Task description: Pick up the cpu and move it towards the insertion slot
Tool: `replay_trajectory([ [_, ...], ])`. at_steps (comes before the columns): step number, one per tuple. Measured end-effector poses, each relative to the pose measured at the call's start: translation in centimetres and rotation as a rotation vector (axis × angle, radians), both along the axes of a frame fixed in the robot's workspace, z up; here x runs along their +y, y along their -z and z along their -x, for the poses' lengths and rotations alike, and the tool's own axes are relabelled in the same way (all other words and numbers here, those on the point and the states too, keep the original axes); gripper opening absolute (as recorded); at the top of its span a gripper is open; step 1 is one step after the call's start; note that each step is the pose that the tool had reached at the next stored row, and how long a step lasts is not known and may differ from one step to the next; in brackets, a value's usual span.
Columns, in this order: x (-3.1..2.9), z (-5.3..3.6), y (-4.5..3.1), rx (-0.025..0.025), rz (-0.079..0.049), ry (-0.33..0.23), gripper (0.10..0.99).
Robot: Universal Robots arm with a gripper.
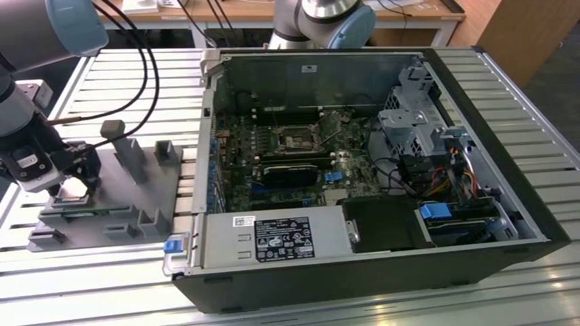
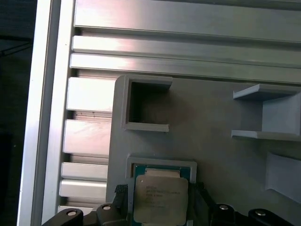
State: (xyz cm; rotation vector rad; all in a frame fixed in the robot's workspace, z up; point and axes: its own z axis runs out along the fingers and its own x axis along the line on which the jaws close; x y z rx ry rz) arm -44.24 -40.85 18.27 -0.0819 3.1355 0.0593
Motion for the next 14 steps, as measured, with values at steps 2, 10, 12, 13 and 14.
replay_trajectory([
  [2, 0.0, 0.01, 0.02, 0.0002, 0.0, 0.0, 0.667],
  [10, 0.0, 0.0, -0.12, 0.0, 0.0, 0.0, 0.545],
  [12, 0.0, 0.01, -0.28, 0.0001, 0.0, 0.0, 0.545],
  [13, 0.0, 0.01, -0.39, 0.0001, 0.0, 0.0, 0.545],
  [14, 0.0, 0.0, -0.51, 0.0, 0.0, 0.0, 0.545],
])
